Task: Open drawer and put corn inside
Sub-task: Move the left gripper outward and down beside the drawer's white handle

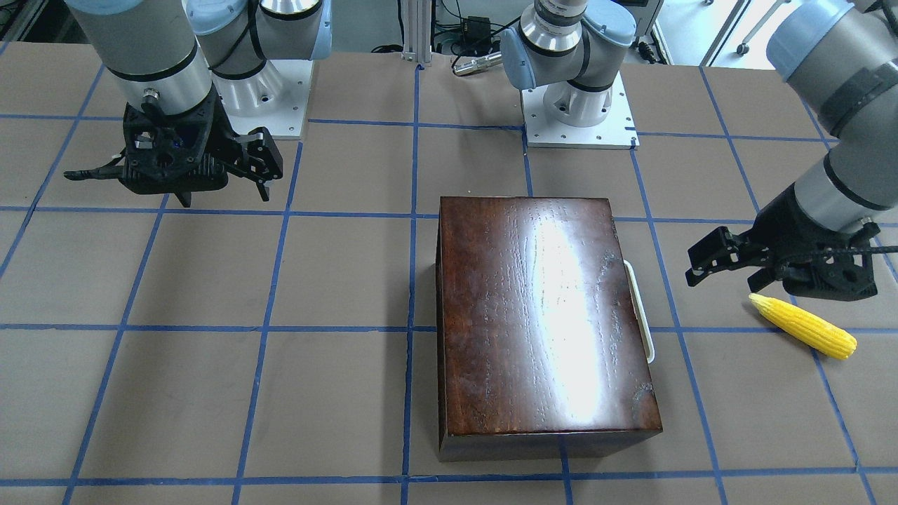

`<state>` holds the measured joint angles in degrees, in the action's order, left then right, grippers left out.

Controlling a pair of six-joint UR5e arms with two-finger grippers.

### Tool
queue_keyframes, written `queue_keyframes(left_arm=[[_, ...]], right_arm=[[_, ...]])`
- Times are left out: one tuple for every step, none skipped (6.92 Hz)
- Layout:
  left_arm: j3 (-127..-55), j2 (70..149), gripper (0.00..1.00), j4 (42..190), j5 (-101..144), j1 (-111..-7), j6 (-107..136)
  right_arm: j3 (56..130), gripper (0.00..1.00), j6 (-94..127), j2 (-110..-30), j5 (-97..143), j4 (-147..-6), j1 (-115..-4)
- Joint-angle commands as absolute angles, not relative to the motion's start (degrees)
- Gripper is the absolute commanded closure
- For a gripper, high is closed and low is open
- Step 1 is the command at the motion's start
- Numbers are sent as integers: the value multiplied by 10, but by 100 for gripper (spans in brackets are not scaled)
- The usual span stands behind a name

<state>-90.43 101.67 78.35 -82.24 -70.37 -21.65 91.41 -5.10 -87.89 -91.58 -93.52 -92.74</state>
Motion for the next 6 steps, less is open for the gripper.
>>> queue_keyframes(left_arm=[[-919, 1056, 0, 726, -793, -703, -221], [-933, 1064, 0, 702, -793, -703, -242], [-942, 1072, 0, 689, -794, -703, -264], [-943, 1079, 0, 688, -792, -701, -266], [-943, 1080, 0, 688, -765, -699, -267], [-943, 1080, 0, 689, -742, -699, -266]], right_arm=[[914, 0, -51, -879, -916, -935, -927], [914, 0, -51, -879, -916, -935, -929], [914, 0, -51, -879, -916, -935, -929], [914, 0, -51, -879, -916, -935, -929], [914, 0, -51, -879, -916, -935, -929], [914, 0, -51, -879, -916, -935, -929]])
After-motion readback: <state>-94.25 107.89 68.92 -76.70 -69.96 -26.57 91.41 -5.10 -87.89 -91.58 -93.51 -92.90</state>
